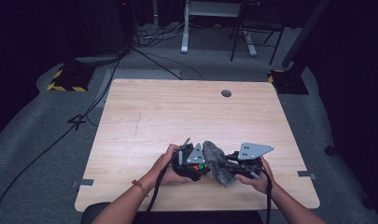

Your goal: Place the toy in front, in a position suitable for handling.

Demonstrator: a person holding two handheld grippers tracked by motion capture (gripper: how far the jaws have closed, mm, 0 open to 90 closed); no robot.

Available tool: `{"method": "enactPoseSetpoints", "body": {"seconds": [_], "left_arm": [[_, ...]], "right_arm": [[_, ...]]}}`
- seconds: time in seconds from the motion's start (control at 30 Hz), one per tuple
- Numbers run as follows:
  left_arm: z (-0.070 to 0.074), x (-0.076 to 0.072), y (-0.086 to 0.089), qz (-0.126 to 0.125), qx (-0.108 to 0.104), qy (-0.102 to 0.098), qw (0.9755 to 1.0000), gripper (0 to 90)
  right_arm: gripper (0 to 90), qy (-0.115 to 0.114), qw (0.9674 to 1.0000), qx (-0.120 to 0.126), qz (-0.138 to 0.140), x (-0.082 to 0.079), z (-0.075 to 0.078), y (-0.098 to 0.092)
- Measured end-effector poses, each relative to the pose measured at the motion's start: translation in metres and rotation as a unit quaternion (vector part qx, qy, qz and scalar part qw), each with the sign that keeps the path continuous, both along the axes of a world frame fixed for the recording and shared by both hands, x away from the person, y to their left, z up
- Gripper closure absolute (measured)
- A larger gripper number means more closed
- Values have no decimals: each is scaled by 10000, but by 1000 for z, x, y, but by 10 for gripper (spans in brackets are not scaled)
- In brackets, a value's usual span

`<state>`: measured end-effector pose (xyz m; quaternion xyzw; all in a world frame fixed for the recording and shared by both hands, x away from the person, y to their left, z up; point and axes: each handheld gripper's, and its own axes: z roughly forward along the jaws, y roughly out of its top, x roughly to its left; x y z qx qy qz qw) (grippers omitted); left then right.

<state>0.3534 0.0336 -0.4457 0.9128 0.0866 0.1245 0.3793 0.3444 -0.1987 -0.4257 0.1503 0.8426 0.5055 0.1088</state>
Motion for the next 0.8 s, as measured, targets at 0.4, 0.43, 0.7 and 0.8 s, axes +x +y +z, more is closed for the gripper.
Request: {"method": "enactPoseSetpoints", "body": {"seconds": [0.4, 0.43, 0.7, 0.8], "left_arm": [[2, -7, -6, -217, 24, -50, 9997, 334], [3, -6, -4, -202, -6, -61, 9998, 334], [9, -1, 7, -26, -115, -150, 9998, 334], [7, 1, 7, -34, -111, -76, 9999, 334]], "right_arm": [[794, 10, 9990, -217, -393, 14, -8, -4], [794, 51, 9989, -243, -391, 15, -9, -5], [794, 162, 9987, -400, -266, 15, -13, -6], [794, 110, 9994, -255, -197, 12, -8, -3]]}}
